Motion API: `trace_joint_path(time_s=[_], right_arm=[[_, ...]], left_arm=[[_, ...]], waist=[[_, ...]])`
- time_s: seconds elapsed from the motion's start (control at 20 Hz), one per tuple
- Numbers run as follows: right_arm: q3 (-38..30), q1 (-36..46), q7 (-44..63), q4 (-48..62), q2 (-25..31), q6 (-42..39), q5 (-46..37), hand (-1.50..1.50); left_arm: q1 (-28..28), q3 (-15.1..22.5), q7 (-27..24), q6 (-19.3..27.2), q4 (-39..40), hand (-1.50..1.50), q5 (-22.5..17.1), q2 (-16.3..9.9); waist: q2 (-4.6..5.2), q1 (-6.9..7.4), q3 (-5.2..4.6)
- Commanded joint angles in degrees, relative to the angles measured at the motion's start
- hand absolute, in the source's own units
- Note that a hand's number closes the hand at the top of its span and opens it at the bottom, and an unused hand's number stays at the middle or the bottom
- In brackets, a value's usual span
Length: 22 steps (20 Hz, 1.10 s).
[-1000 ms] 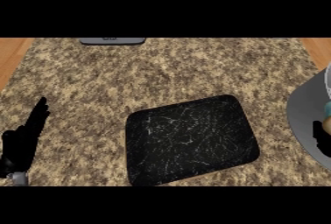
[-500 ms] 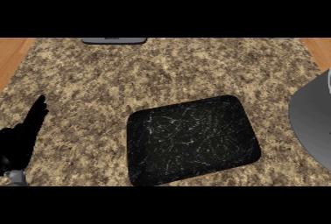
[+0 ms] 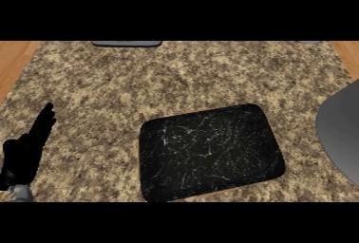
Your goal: Pick the cupcake from the tray and place it in the pot
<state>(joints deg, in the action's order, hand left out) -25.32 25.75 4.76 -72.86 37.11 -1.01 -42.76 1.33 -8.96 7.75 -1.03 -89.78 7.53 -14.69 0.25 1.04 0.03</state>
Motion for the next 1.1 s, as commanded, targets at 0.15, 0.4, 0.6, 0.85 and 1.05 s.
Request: trace_joint_path(time_s=[0.15, 0.4, 0.6, 0.85, 1.05], right_arm=[[2.0, 7.8, -12.2, 25.6, 5.1, 9.0, -6.4, 1.50], [-0.5, 13.9, -15.3, 39.1, 2.5, 11.7, -3.3, -1.50], [-4.0, 17.5, -19.1, 46.5, 4.5, 7.1, 1.1, -1.50], [-4.3, 22.0, -23.7, 53.6, 3.6, 11.2, 0.9, -1.50], [-10.8, 20.4, -33.1, 51.5, 6.2, 9.7, 8.3, -1.50]], left_arm=[[-0.7, 0.3, -0.2, -1.0, 0.7, 0.00, -0.2, 0.4], [-3.9, 0.7, 3.4, 0.5, -0.1, 0.00, 1.4, 0.7], [-1.9, -0.9, 1.3, -2.2, -0.4, 0.00, -0.6, -1.2], [-2.4, 0.1, -0.5, -0.3, 2.3, 0.00, 1.0, 1.2], [0.1, -0.5, -0.5, -0.8, -0.1, 0.00, 0.3, 0.8]], waist=[[0.42, 0.97, 0.07], [0.32, 0.64, 0.09], [0.43, 1.30, 0.15], [0.51, 1.15, 0.11], [0.28, 0.74, 0.18]])
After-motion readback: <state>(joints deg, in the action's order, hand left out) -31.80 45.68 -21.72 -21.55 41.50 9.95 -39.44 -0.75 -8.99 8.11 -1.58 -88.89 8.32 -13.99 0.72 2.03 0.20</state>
